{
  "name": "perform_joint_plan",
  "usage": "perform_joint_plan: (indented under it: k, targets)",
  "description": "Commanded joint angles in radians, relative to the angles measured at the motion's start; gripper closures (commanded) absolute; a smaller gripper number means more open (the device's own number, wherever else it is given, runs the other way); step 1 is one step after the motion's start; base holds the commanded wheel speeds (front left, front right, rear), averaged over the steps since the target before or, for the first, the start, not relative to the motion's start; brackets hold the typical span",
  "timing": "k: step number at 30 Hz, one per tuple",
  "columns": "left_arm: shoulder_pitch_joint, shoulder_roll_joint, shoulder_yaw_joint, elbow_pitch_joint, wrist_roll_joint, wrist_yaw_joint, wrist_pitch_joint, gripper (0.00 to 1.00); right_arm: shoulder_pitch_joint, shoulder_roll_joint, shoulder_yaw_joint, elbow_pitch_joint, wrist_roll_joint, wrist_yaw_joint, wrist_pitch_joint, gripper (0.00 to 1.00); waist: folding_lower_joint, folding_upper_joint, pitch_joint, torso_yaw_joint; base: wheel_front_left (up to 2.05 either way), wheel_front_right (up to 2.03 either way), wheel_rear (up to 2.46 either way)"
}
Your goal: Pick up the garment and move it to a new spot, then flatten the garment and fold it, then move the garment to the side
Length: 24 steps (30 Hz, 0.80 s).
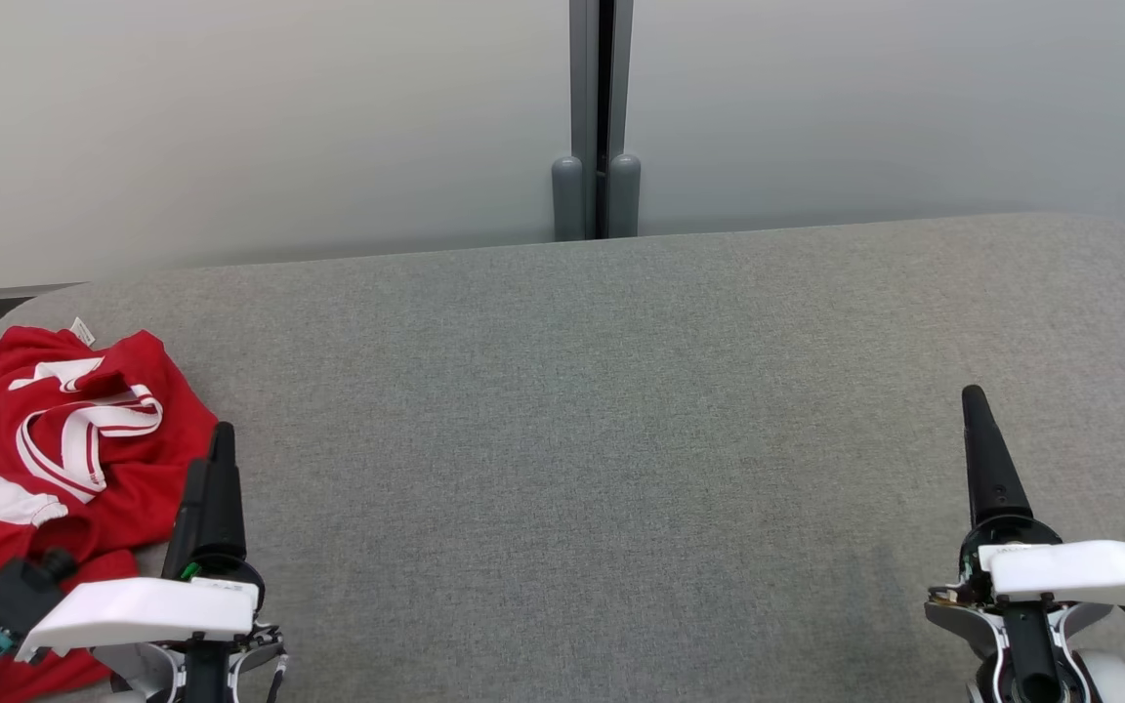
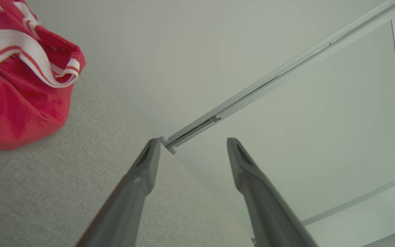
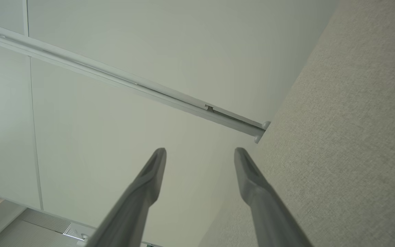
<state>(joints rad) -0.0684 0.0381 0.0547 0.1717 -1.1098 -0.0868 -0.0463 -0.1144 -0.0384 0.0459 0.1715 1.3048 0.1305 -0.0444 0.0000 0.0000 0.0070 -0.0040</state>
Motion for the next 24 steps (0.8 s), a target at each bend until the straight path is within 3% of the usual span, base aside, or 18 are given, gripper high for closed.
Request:
perform_joint_plan:
  k: [1, 11, 24]
  targets:
    - [-0.024, 0.008, -0.006, -0.023, 0.08, 0.011, -0.012, 0.0, -0.031, -0.009, 0.009, -0.025, -0.065, 0.0, -0.015, 0.0, 0.0, 0.0, 0.0, 0.0, 0.0, 0.0, 0.0]
    - [-0.016, 0.01, -0.031, -0.016, 0.322, 0.051, -0.046, 0.0, -0.046, -0.012, 0.048, -0.019, -0.319, 0.0, -0.048, 0.0, 0.0, 0.0, 0.001, -0.003, 0.0, 0.0, 0.0]
    - [-0.021, 0.026, -0.073, -0.001, 0.53, 0.087, -0.082, 0.0, -0.048, -0.011, 0.059, 0.012, -0.595, 0.0, -0.085, 0.0, 0.0, 0.0, 0.001, -0.006, 0.0, 0.0, 0.0]
